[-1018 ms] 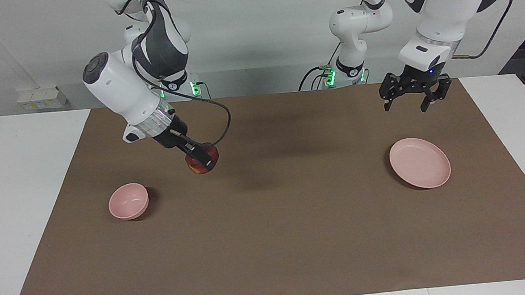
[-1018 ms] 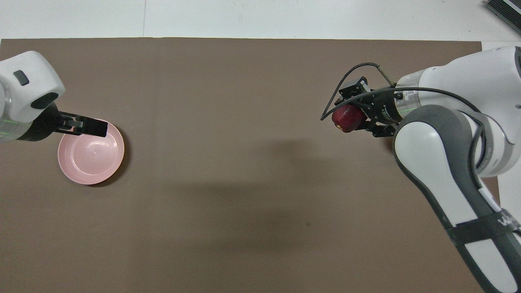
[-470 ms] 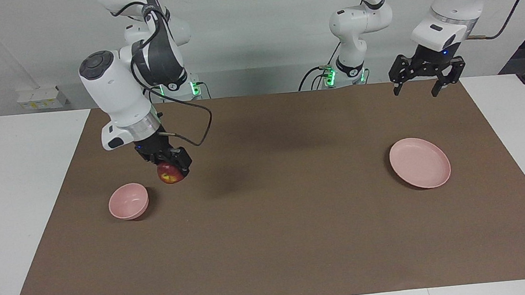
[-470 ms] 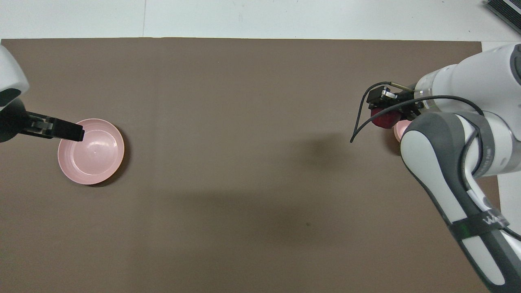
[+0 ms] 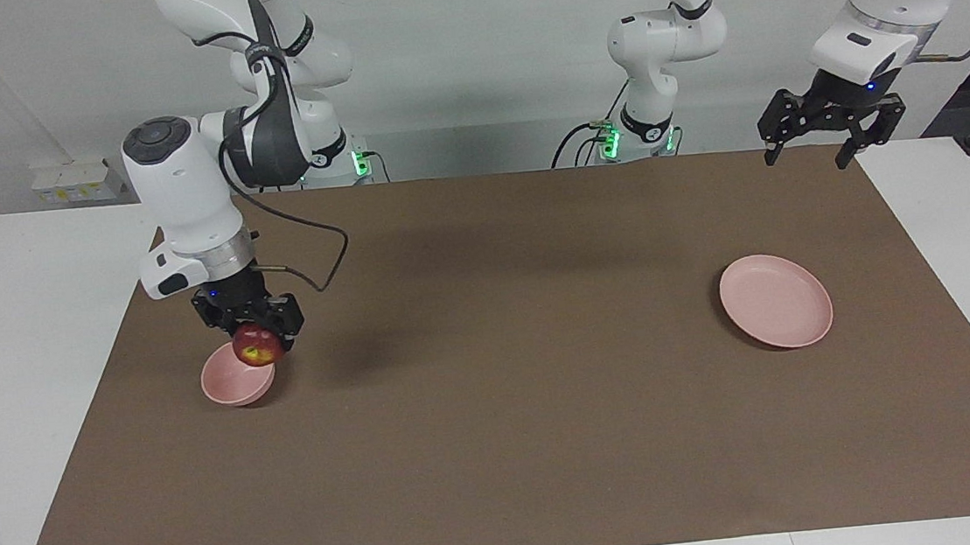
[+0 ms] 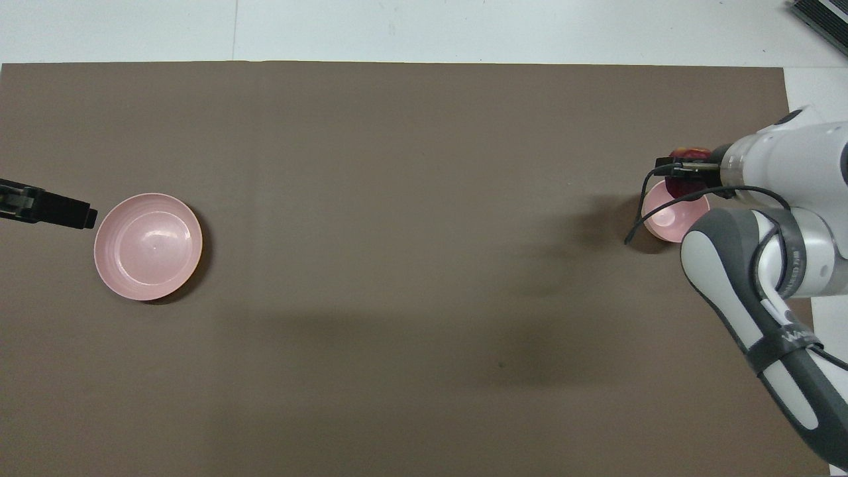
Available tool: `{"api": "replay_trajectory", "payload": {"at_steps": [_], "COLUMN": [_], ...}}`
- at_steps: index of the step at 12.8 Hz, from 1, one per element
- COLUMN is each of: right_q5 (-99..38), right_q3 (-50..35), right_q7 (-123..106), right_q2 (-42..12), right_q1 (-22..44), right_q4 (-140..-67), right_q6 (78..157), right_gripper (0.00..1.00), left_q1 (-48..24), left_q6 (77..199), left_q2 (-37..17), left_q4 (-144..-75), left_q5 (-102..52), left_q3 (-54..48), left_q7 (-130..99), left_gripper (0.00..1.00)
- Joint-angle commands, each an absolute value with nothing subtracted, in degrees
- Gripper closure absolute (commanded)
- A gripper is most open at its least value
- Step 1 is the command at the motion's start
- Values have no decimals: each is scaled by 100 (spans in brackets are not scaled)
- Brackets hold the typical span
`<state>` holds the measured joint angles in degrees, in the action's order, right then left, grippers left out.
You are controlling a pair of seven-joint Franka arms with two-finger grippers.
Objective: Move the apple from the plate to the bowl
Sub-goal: 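Carry the apple with the right gripper over the small pink bowl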
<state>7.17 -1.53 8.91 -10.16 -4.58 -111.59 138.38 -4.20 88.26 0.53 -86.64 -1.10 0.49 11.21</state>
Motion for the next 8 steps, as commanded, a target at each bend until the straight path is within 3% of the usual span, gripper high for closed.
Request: {"api": "replay_trajectory", "payload": {"at_steps": [1, 7, 8], "right_q5": [896, 888, 896], "right_q3": [-211, -202, -211], "right_q7": [712, 800, 774], "right_q2": [-668, -1194, -1274], "right_q1": [-720, -843, -913], "right_q4": [-12178, -12691, -12700], "right_q6": [14814, 16055, 16127], "right_gripper": [100, 100, 80], "left_q1": [-685, -606, -606], "left_q6": [8710, 8684, 8684], "left_q2": [-44, 52, 157], "left_q4": [-8473, -8630, -8770], "left_q5": [-158, -141, -132], "left_q3": [448, 431, 431], "left_q7": [1213, 1354, 1362], "left_gripper": [0, 0, 0]}}
